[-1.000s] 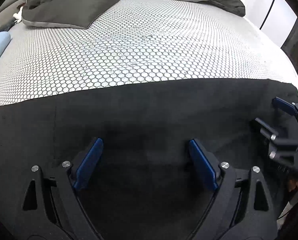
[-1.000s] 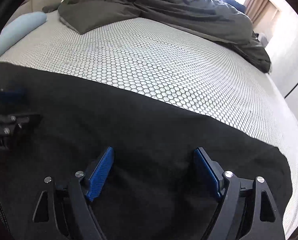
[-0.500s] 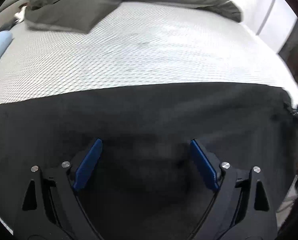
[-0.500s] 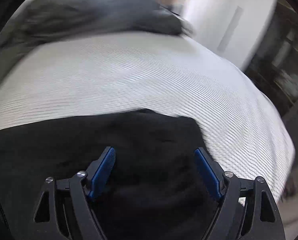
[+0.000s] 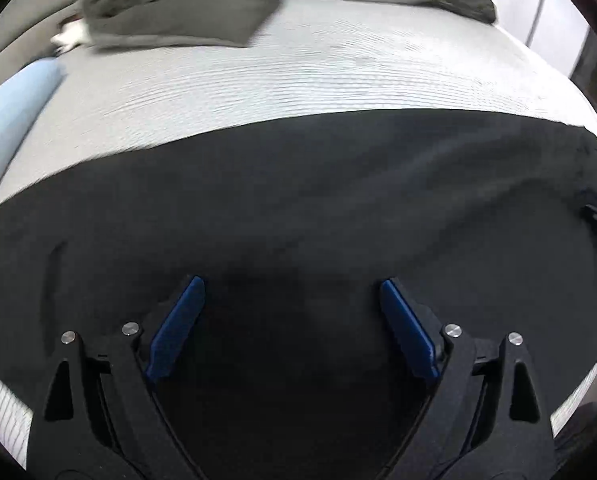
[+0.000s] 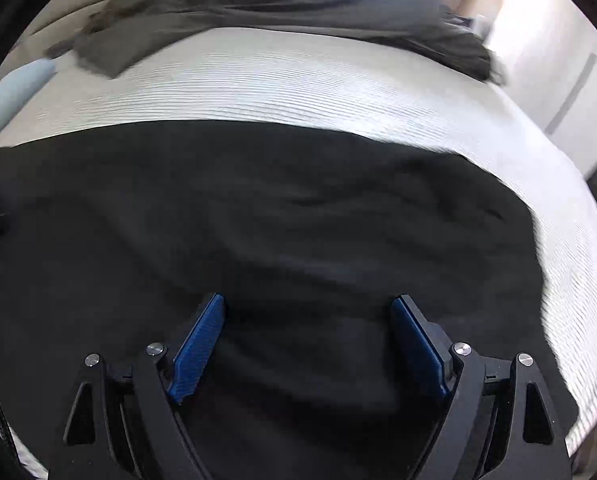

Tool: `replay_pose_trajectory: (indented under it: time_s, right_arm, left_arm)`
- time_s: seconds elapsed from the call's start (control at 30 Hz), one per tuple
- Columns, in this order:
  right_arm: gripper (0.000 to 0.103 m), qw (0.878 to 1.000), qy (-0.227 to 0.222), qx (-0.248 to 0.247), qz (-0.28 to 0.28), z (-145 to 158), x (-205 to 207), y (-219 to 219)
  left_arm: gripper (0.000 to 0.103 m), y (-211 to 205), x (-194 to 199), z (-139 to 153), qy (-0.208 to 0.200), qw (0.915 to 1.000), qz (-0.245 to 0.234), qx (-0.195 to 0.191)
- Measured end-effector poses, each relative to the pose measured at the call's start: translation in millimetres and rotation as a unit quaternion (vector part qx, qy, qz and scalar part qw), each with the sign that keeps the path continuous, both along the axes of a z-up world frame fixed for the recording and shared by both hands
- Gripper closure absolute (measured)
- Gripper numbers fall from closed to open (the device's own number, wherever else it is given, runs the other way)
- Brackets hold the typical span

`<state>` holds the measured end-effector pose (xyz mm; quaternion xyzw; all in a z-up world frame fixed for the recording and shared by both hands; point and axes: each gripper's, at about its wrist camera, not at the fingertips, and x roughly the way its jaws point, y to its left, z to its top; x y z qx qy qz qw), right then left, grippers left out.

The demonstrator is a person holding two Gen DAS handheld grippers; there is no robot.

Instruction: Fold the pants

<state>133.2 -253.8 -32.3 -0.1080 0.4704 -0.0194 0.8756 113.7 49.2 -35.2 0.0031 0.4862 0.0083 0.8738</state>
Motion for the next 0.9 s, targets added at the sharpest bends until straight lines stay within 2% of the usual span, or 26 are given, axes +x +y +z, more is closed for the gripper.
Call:
replay_pose_trajectory:
  time_s: [0.13,0.2,0.27,0.3,0.37,0.43,0.47,0.53,0.57,0.6,0.63,0.73,0.83,0.9]
  right_arm:
    - [0.017,0.999,-0.027,-0.01,-0.02,11.1,-51.6,-5.7]
    - [0.017,0.999,-0.031,-0.01,-0.015,10.1,-74.4,15.4]
    - [0.017,0.999,-0.032,0.03,0.024,23.0,-101.8,47.6]
    - [0.017,0.997,-0.035,0.047,0.047,26.6,-95.4,51.0]
    - [0.017,0.989,-0.043,0.097,0.105,40.0,-119.6,89.3]
    - [0.017,0.982,-0.032,0.124,0.142,40.9,-130.4,120.3]
    - [0.017,0.979,-0.026,0.123,0.16,39.0,-137.8,137.3]
    - [0.017,0.981,-0.014,0.079,0.179,25.9,-146.1,149.2]
    - [0.017,0.983,-0.012,0.05,0.178,18.1,-158.3,155.9]
    - [0.017,0.984,-0.01,0.047,0.174,12.8,-173.5,165.3]
    - [0.017,0.984,-0.007,0.068,0.165,11.0,-182.1,160.8]
    - [0.017,0.989,-0.016,0.104,0.108,17.4,-199.5,125.4]
    - [0.017,0.999,-0.036,0.025,0.025,20.0,-218.5,107.9]
    - [0.017,0.998,-0.038,0.045,-0.002,24.7,-230.5,104.7]
  left_arm:
    - [0.015,31.4,-46.0,10.0,-0.026,0.9991,0.031,0.008]
    - [0.015,37.1,-55.4,14.2,-0.046,0.9983,0.024,-0.027]
    - [0.015,20.9,-62.5,17.9,-0.061,0.9956,-0.014,-0.069]
    - [0.015,11.0,-62.4,15.2,-0.058,0.9952,-0.032,-0.072]
    - [0.015,-13.7,-62.2,5.6,-0.038,0.9943,-0.073,-0.068]
    - [0.015,-29.0,-63.9,-4.0,-0.023,0.9951,-0.088,-0.039]
    - [0.015,-31.3,-72.0,-3.3,-0.024,0.9948,-0.093,-0.031]
    - [0.015,-18.3,-76.8,-2.1,-0.024,0.9954,-0.085,-0.038]
    - [0.015,-1.4,-78.5,-1.9,-0.026,0.9965,-0.071,-0.034]
    - [0.015,9.6,-84.9,-0.7,-0.028,0.9975,-0.06,-0.025]
    - [0.014,27.4,-88.5,-0.7,-0.03,0.9985,-0.043,-0.014]
    - [0.014,64.8,-101.8,-1.7,-0.031,0.9993,-0.001,-0.02]
    - [0.014,69.8,-114.1,4.0,-0.046,0.9987,0.001,-0.022]
    - [0.014,61.7,-105.2,5.5,-0.045,0.9986,-0.009,-0.028]
